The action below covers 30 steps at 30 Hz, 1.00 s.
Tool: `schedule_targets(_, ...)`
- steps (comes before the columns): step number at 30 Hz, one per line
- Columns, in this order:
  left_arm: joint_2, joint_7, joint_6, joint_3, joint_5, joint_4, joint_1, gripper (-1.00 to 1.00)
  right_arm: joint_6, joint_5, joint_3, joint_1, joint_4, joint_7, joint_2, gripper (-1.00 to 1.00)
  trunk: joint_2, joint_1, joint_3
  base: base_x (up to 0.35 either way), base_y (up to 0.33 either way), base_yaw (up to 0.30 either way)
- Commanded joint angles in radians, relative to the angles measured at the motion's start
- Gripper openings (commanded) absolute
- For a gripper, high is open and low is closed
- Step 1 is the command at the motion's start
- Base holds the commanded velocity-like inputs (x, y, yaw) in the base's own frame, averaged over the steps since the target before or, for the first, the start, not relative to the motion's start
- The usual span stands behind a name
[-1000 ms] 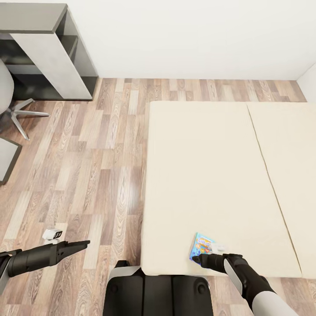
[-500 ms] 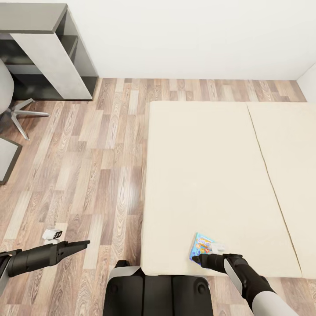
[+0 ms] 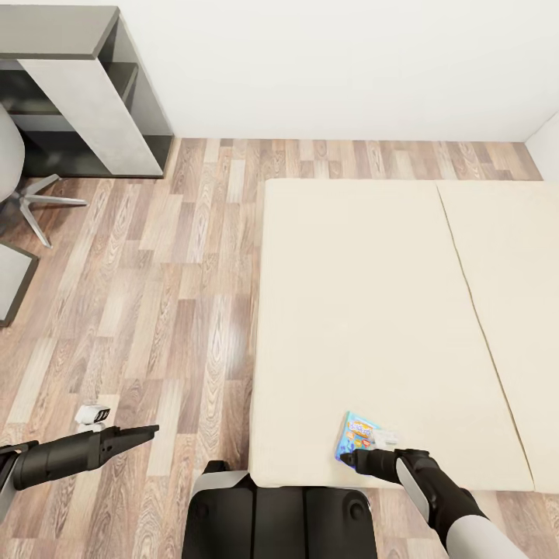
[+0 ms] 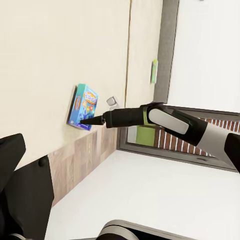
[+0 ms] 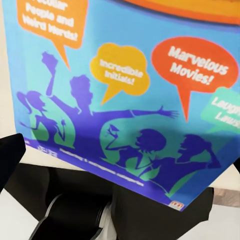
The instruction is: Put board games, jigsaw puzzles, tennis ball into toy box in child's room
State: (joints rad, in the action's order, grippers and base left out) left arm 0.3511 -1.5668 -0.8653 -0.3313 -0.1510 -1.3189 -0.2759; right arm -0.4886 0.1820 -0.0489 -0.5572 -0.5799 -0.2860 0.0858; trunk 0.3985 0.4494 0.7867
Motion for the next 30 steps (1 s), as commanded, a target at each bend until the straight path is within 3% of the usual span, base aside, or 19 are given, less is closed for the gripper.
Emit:
schedule_targets(1, 0.000, -0.004, -0.011, 0.000, 0.001, 0.000, 0.000, 1.00, -0.005, 0.010, -0.005, 0.000, -0.001, 0.003, 0.001, 1.00, 0.001, 0.001, 0.001, 0.000, 0.000, 0.000)
schedule_targets(13, 0.002, -0.004, -0.011, -0.002, 0.001, 0.000, 0.000, 1.00, -0.006, 0.009, -0.006, 0.000, -0.001, -0.052, 0.003, 1.00, 0.001, 0.001, 0.001, 0.000, 0.000, 0.000)
schedule_targets(30, 0.003, -0.004, -0.011, -0.002, 0.001, 0.000, 0.000, 1.00, -0.020, 0.010, -0.002, -0.003, -0.001, -0.058, 0.017, 1.00, 0.001, 0.001, 0.001, 0.000, 0.000, 0.000)
